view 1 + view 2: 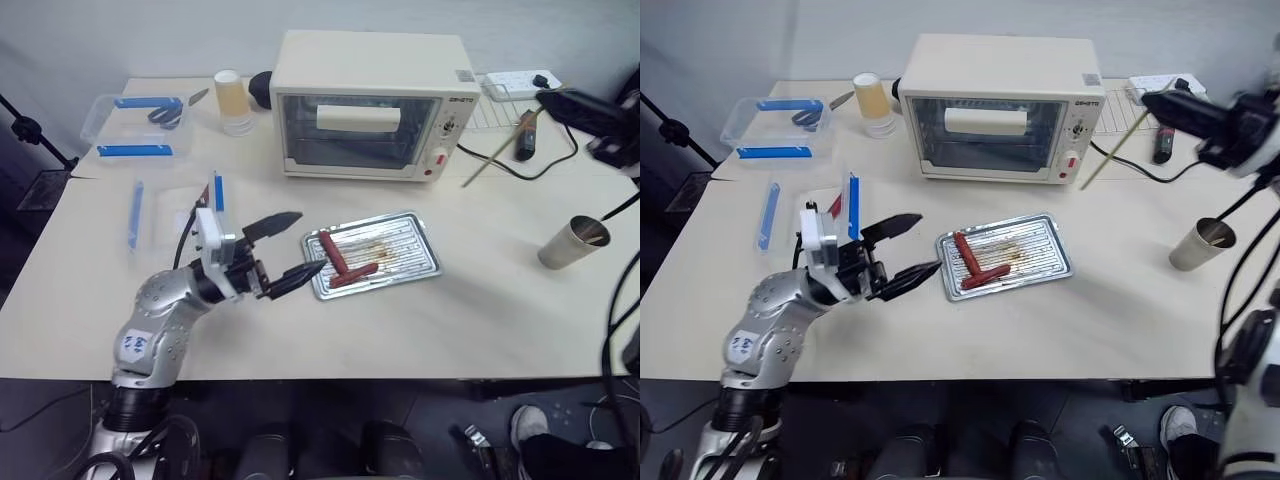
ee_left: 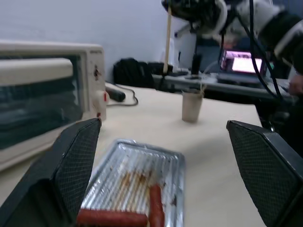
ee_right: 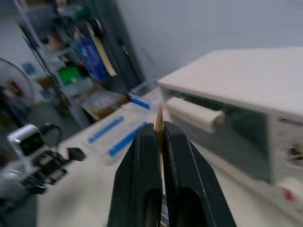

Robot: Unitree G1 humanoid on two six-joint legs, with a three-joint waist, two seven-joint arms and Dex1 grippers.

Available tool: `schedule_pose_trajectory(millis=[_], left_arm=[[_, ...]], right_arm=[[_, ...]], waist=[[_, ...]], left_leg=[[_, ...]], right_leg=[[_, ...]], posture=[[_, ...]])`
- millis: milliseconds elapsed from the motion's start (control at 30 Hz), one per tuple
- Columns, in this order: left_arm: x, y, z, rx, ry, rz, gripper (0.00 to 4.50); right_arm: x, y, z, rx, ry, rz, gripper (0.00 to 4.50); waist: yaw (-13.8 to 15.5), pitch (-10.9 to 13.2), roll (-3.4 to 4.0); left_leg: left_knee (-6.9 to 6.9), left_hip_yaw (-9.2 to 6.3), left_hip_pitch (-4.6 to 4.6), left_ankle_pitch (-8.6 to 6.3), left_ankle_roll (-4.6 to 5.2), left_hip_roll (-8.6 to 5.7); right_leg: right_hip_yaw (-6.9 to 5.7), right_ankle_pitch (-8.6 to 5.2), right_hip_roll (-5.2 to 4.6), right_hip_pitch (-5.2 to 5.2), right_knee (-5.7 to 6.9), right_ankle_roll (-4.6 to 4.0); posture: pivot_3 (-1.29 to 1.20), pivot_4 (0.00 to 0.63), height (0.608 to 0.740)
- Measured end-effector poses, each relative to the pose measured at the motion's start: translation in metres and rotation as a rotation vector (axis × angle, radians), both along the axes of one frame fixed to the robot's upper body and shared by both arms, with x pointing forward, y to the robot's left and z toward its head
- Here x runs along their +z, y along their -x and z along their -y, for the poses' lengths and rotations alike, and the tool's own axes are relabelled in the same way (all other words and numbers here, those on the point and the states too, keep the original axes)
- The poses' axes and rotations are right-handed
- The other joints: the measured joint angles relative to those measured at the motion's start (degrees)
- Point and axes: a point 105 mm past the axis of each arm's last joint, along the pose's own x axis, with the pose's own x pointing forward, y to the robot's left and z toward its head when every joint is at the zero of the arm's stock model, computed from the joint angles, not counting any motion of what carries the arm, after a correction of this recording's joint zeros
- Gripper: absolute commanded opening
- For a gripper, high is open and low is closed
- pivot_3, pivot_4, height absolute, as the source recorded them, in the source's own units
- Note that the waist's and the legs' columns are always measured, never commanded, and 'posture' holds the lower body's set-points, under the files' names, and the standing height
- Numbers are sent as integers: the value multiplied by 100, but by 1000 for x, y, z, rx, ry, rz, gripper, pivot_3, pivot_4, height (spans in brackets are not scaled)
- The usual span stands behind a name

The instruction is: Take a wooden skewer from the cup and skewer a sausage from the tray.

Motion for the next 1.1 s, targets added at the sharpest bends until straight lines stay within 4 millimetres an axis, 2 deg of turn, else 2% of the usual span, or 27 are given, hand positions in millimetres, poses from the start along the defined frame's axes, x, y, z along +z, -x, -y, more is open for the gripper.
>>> schedule_pose_trajectory(millis=[100, 200, 367, 533, 633, 733, 833, 1100], left_arm=[[9, -8, 15, -8, 51, 36, 4500], [15, -12, 32, -44, 90, 52, 4500], [25, -16, 61, -100, 134, 78, 4500], [38, -19, 86, -135, 209, 90, 4500], [43, -15, 96, -156, 222, 111, 4500], [39, -20, 99, -140, 233, 96, 4500], [38, -22, 102, -141, 244, 88, 3873], [41, -21, 104, -135, 259, 103, 1440]], right_arm=[[-12, 1, -18, 65, -132, -86, 17], [-9, 2, -25, 77, -243, -112, 17], [-20, 9, -40, 108, -266, -158, 17], [-20, 13, -47, 109, -295, -156, 17], [-22, 17, -51, 121, -309, -163, 17], [-24, 20, -53, 120, -315, -170, 17], [-24, 21, -55, 121, -316, -176, 0], [-26, 22, -60, 115, -334, -185, 0]], waist=[[65, 0, 0], [73, 0, 0], [58, -1, -1], [55, -1, -1], [53, -1, -2], [54, -1, -2], [53, -1, -2], [54, -1, -2]], left_leg=[[18, -6, -15, 0, 1, -1], [42, -21, -36, -1, 2, -2], [51, -31, -48, -1, 3, -3], [52, -33, -51, -2, 5, -3], [52, -33, -51, -3, 6, -3], [55, -33, -52, -3, 7, -3], [55, -33, -53, -4, 9, -2], [56, -35, -54, -4, 10, -2]], right_leg=[[-5, 0, 0, -5, 4, 1], [-16, 2, 1, -10, 7, 3], [-24, 2, 2, -11, 8, 3], [-26, 2, 3, -13, 8, 3], [-26, 2, 3, -13, 8, 4], [-26, 2, 3, -13, 8, 3], [-26, 2, 3, -13, 8, 4], [-27, 2, 3, -14, 7, 4]], posture=[[0, 150, 740], [0, 150, 740], [0, 150, 740], [0, 150, 740], [0, 150, 740], [0, 150, 740], [0, 150, 740], [0, 150, 740]])
